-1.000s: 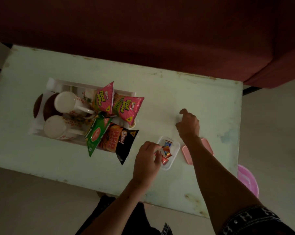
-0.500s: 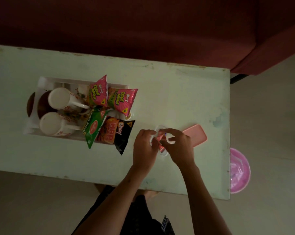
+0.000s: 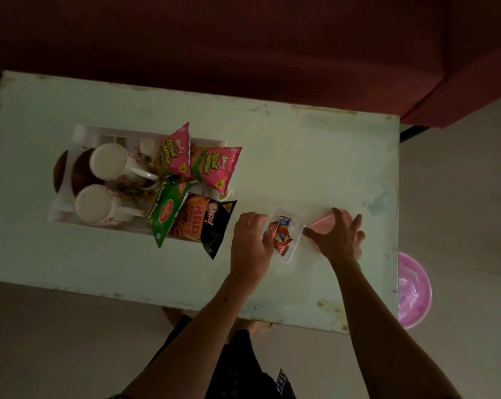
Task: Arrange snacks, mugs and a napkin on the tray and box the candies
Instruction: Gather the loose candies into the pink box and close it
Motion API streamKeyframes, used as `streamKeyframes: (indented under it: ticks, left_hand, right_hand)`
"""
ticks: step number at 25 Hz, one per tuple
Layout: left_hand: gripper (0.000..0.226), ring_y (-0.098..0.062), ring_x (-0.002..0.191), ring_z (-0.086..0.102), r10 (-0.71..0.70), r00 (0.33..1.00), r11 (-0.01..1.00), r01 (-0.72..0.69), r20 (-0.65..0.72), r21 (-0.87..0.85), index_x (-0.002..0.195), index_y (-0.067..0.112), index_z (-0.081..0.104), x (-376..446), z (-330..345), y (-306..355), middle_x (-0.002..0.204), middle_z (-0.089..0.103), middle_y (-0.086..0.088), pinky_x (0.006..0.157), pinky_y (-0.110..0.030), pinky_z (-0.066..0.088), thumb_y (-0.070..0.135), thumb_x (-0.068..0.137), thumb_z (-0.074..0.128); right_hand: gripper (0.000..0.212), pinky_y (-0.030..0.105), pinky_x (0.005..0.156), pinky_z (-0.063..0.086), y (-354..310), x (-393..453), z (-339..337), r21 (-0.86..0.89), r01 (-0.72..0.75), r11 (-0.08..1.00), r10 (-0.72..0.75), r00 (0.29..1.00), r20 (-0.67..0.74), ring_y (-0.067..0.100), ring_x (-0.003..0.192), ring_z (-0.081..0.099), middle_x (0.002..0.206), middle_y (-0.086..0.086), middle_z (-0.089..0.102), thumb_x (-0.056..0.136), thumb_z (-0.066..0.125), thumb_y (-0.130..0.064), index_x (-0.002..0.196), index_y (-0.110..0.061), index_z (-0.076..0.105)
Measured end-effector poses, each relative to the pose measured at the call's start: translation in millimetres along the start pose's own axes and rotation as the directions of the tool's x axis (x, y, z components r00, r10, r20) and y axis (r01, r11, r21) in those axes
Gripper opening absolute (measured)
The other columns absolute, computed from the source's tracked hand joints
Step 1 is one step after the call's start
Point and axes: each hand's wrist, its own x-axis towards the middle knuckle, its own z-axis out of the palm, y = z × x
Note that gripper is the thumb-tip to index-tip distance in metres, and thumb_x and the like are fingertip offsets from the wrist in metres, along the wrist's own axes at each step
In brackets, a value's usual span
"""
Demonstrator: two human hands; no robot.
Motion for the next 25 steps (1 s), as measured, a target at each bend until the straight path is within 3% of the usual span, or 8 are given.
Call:
streamKeyframes:
  ticks: [5,8,13,16,20,23,25]
  left_hand:
    - [0.041,-0.028,0.112,0.053,-0.152,0.979,0.985,0.139,0.136,0.101,0.126,0.011,0.043,7,5,-3,0.119,0.056,-0.014,0.091,-0.038,0.046,0.013,0.087,0.056]
    - [0.040,-0.031,0.111,0.055,-0.217,0.960,0.976,0.206,0.180,0.076,0.124,0.009,0.044,6,7,-6,0.117,0.060,-0.017,0.092,-0.043,0.049,0.009,0.086,0.056]
    - [0.032,-0.030,0.104,0.061,-0.239,0.953,0.969,0.246,0.186,-0.012,0.115,0.003,0.054,-3,9,-16,0.110,0.064,-0.019,0.090,-0.041,0.052,-0.003,0.084,0.052]
    - [0.028,-0.028,0.097,0.063,-0.299,0.942,0.946,0.314,0.152,-0.079,0.109,0.002,0.058,-11,11,-17,0.105,0.066,-0.018,0.085,-0.037,0.054,-0.004,0.082,0.053]
    - [0.034,-0.026,0.098,0.062,-0.353,0.919,0.923,0.373,0.176,-0.096,0.113,0.005,0.055,-28,12,-16,0.108,0.064,-0.015,0.088,-0.037,0.052,0.003,0.080,0.057]
    - [0.036,-0.019,0.103,0.057,-0.265,0.952,0.955,0.280,0.151,-0.093,0.117,0.010,0.055,-39,12,-14,0.111,0.061,-0.007,0.091,-0.028,0.047,0.013,0.081,0.057]
    - [0.030,-0.017,0.107,0.055,-0.187,0.973,0.977,0.199,0.139,-0.076,0.114,0.011,0.058,-42,12,-14,0.112,0.061,-0.005,0.093,-0.023,0.042,0.018,0.085,0.056]
  right_hand:
    - [0.091,0.049,0.087,0.049,8,2,7,-0.092,0.053,0.994,-0.059,0.996,-0.061,0.042,0.120,0.035,0.140,0.015,0.032,0.058,0.086,-0.039,0.133,-0.031,0.036]
    - [0.094,0.051,0.093,0.045,17,-1,3,-0.061,0.068,0.996,-0.073,0.994,-0.084,0.041,0.120,0.039,0.135,0.016,0.038,0.055,0.087,-0.039,0.132,-0.028,0.034]
    - [0.090,0.046,0.091,0.047,21,-19,-10,0.360,0.036,0.932,0.015,0.990,-0.138,0.038,0.110,0.046,0.130,0.021,0.040,0.058,0.081,-0.051,0.133,-0.036,0.033]
    - [0.085,0.047,0.078,0.056,5,-39,-4,0.551,-0.171,0.817,0.150,0.985,0.084,0.036,0.106,0.049,0.131,0.017,0.038,0.059,0.072,-0.064,0.129,-0.031,0.037]
    - [0.097,0.048,0.063,0.059,-17,-64,11,0.465,-0.438,0.769,0.288,0.887,0.360,0.044,0.109,0.053,0.133,0.022,0.038,0.064,0.060,-0.075,0.132,-0.011,0.035]
    - [0.078,0.045,0.066,0.060,-25,-68,10,0.413,-0.471,0.779,0.301,0.859,0.413,0.042,0.086,0.067,0.110,0.021,0.056,0.076,0.051,-0.072,0.111,-0.002,0.045]
    - [0.053,0.045,0.074,0.060,-24,-67,12,0.388,-0.425,0.818,0.278,0.882,0.380,0.038,0.071,0.071,0.082,0.014,0.061,0.088,0.049,-0.052,0.099,-0.001,0.051]
